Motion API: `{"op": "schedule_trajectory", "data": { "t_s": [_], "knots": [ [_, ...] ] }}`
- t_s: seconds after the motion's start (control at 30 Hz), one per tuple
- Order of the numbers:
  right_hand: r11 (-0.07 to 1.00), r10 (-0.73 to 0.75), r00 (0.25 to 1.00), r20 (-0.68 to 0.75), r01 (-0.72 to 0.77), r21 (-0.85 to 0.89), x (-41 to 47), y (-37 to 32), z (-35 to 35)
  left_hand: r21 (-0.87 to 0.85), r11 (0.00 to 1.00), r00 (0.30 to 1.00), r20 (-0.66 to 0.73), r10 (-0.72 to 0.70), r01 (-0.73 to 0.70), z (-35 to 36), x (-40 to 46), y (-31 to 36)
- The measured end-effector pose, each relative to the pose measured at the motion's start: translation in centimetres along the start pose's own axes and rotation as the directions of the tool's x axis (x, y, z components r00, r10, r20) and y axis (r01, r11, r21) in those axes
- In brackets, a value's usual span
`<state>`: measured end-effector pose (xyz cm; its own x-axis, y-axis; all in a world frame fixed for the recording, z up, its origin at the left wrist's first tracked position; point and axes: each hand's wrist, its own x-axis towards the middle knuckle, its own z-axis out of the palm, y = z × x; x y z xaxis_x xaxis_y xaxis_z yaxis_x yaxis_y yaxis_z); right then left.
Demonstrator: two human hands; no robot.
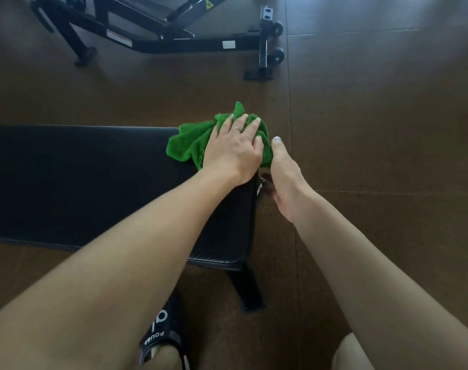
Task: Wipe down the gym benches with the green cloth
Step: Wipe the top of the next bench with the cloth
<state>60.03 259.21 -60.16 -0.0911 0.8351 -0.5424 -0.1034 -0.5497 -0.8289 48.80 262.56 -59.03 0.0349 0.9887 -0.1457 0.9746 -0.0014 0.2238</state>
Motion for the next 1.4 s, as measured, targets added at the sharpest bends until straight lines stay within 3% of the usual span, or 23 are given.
{"op": "schedule_trajectory", "data": {
  "t_s": [0.13,0.27,0.4,0.47,0.63,0.73,0.97,1.07,1.2,1.3,1.4],
  "knots": [
    [0.996,-0.038,0.997,-0.066,0.033,-0.081,-1.2,0.6,-0.8,-0.004,1.0,1.0,0.027,0.01,-0.01,-0.3,-0.2,0.1],
    [0.992,-0.039,0.995,-0.093,0.028,-0.119,-2.4,0.2,0.0,0.027,0.998,0.998,0.037,0.056,-0.057,0.3,-6.9,-0.2],
    [0.972,-0.069,0.995,-0.072,0.051,-0.228,-3.3,0.1,1.8,0.059,0.99,0.987,-0.089,0.131,-0.126,2.4,-16.0,-1.1],
    [0.955,-0.073,0.997,-0.025,0.063,-0.29,-4.2,0.3,3.1,0.104,0.981,0.97,-0.163,0.178,-0.163,3.5,-18.7,-1.9],
    [0.908,-0.112,0.994,0.007,0.105,-0.406,-4.7,1.4,2.6,0.332,0.872,0.88,-0.191,0.436,-0.36,4.3,-20.0,-6.8],
    [0.875,-0.138,0.99,0.02,0.131,-0.466,-4.1,1.7,2.4,0.38,0.823,0.838,-0.184,0.514,-0.422,3.4,-19.0,-9.7],
    [0.841,-0.26,0.965,0.016,0.235,-0.487,-2.9,3.5,2.4,0.182,0.909,0.889,-0.21,0.407,-0.374,-0.5,-17.3,-13.9],
    [0.836,-0.274,0.961,0.015,0.246,-0.491,-2.5,3.5,2.4,0.118,0.964,0.922,-0.285,0.261,-0.237,0.4,-17.4,-12.2],
    [0.832,-0.285,0.958,0.009,0.252,-0.495,-2.4,3.6,2.4,0.04,0.998,0.9,-0.43,0.067,-0.056,2.8,-19.0,-8.5],
    [0.834,-0.271,0.963,0.014,0.242,-0.497,-2.3,3.6,2.2,0.005,0.999,0.882,-0.469,0.046,-0.049,4.2,-20.0,-5.8],
    [0.866,-0.239,0.97,0.03,0.227,-0.445,-2.2,3.5,1.9,0.066,0.995,0.925,-0.37,0.092,-0.072,4.1,-20.3,-4.4]
  ]
}}
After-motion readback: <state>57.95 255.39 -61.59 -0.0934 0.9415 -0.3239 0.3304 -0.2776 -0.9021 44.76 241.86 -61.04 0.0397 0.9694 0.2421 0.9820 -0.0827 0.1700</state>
